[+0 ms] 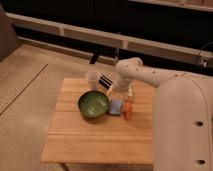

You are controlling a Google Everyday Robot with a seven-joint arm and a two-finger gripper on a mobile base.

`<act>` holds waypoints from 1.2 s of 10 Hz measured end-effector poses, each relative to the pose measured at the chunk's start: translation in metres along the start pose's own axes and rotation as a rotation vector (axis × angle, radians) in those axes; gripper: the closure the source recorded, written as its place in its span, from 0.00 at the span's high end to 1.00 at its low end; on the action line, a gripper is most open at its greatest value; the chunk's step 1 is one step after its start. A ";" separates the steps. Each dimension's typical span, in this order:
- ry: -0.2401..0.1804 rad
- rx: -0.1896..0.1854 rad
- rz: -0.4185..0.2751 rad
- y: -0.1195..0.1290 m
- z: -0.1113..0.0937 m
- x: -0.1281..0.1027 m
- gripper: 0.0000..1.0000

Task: Place the white sponge in the ceramic cup

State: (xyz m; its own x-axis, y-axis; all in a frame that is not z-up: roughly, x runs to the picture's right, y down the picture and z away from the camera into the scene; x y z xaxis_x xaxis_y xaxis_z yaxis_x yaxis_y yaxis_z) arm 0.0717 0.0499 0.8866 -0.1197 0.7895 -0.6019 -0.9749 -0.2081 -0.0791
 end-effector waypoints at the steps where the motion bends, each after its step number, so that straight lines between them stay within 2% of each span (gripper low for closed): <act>1: 0.006 0.011 -0.002 -0.004 0.003 -0.002 0.65; 4: 0.019 0.061 -0.001 -0.020 0.012 -0.009 0.65; 6: 0.046 0.096 0.006 -0.031 0.027 -0.010 0.65; 9: 0.071 0.125 0.014 -0.036 0.045 -0.015 0.65; 12: 0.077 0.130 0.005 -0.030 0.051 -0.019 0.65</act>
State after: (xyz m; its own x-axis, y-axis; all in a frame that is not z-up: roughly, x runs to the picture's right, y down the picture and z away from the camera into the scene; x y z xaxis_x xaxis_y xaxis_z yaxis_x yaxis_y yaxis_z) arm 0.0940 0.0708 0.9403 -0.1149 0.7408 -0.6618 -0.9910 -0.1317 0.0245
